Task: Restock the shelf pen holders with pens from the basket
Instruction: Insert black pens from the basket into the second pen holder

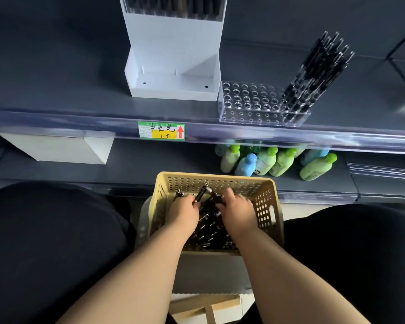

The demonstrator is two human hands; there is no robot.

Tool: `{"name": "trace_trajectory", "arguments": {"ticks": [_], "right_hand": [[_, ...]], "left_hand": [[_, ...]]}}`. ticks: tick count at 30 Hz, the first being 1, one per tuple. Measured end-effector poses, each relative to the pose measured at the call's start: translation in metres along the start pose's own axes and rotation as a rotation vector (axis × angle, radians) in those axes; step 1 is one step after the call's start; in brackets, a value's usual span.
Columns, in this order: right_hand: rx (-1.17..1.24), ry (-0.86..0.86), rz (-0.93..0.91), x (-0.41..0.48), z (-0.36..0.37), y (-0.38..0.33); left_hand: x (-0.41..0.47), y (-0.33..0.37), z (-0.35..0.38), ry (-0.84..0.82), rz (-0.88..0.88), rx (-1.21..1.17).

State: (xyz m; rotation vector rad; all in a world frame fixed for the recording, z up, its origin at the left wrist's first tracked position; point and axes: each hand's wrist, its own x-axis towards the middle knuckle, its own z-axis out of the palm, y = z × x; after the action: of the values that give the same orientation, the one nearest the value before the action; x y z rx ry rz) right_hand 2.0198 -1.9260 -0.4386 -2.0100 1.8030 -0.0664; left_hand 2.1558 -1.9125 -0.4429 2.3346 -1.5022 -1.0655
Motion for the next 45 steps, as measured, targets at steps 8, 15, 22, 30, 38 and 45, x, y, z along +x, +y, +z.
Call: {"name": "trace_trajectory", "arguments": {"ticks": [8, 15, 22, 30, 38, 45], "right_hand": [[1.188, 0.108, 0.392, -0.009, -0.020, -0.012], [1.469, -0.017, 0.329, -0.026, -0.038, -0.020], [1.116, 0.211, 0.227, -0.052, -0.061, -0.026], [0.928, 0.403, 0.041, -0.061, -0.109, -0.035], [1.041, 0.520, -0.060, -0.049, -0.164, -0.036], [1.030, 0.574, -0.224, -0.015, -0.234, -0.040]], "left_hand": [[-0.017, 0.001, -0.013, 0.067, -0.003, -0.324], [-0.042, 0.014, -0.028, 0.144, 0.036, -0.455], [-0.073, 0.027, -0.052, 0.229, 0.184, -0.391], [-0.081, 0.048, -0.058, 0.209, 0.286, -0.464], [-0.073, 0.077, -0.079, 0.243, 0.428, -0.596], [-0.065, 0.114, -0.109, 0.258, 0.518, -0.797]]}}
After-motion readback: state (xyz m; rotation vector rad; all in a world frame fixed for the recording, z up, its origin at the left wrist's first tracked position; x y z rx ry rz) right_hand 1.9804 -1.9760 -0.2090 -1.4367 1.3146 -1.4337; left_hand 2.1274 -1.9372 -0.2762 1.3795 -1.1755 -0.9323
